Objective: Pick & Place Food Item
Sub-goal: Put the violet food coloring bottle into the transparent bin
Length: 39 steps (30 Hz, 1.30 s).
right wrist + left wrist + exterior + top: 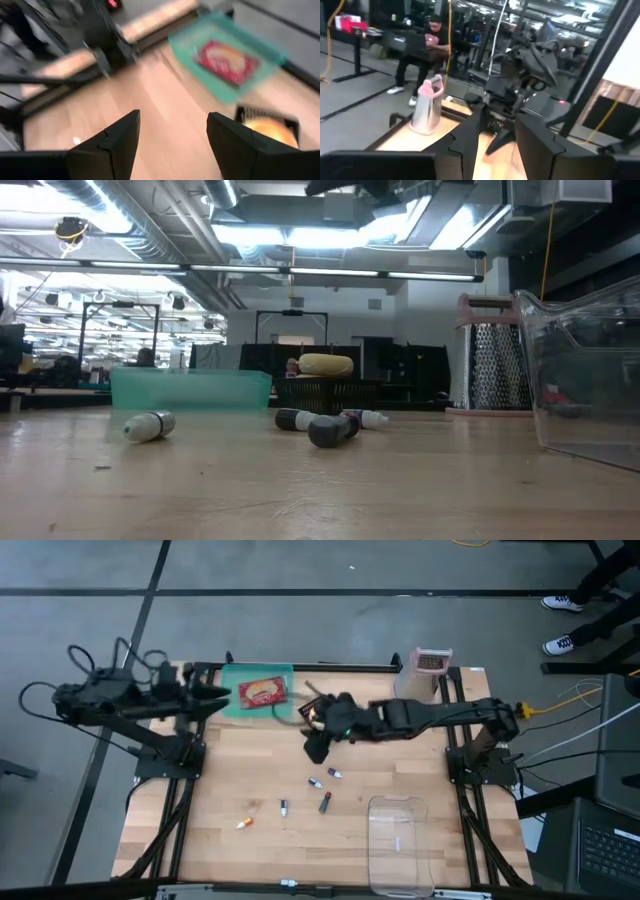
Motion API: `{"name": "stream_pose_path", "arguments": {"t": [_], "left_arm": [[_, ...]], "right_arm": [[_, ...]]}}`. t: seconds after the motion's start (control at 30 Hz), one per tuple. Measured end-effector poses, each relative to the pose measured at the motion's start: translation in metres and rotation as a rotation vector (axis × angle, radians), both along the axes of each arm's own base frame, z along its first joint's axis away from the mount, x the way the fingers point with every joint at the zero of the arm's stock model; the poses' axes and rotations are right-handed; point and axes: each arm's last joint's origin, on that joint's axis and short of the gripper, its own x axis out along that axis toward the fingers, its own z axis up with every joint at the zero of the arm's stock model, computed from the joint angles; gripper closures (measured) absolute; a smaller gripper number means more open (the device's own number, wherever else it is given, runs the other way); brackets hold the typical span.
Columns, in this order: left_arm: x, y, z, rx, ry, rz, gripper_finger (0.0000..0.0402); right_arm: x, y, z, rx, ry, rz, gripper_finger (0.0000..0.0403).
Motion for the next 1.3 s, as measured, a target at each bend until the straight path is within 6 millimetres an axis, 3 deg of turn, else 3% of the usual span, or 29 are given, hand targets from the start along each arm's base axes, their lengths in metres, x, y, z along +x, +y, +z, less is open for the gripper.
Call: {"name": "stream_pose_path", "arguments": {"t": [0.13, 0.3, 0.53, 0.87, 1.3], "left_arm": [[-0.018, 0.0, -0.053, -0.068, 0.023, -0.02, 0.0283], [-0.016, -0.005, -0.126, -0.127, -0.007, -0.039, 0.0284], [-0.01, -0.007, -0.194, -0.226, 0.033, -0.011, 0.0284], [0.001, -0.011, -0.222, -0.297, -0.021, 0.018, 0.0284], [0.001, -0.01, -0.222, -0.348, -0.039, 0.042, 0.0284]], "right_arm": [[0.001, 0.019, -0.024, 0.034, 0.146, -0.075, 0.0175], [0.007, 0.03, -0.062, 0.073, 0.245, -0.131, 0.0175], [0.005, 0.027, -0.117, 0.163, 0.42, -0.113, 0.0175], [-0.019, 0.02, -0.186, 0.269, 0.601, -0.095, 0.0175], [-0.008, -0.003, -0.196, 0.259, 0.533, -0.024, 0.0175]]}}
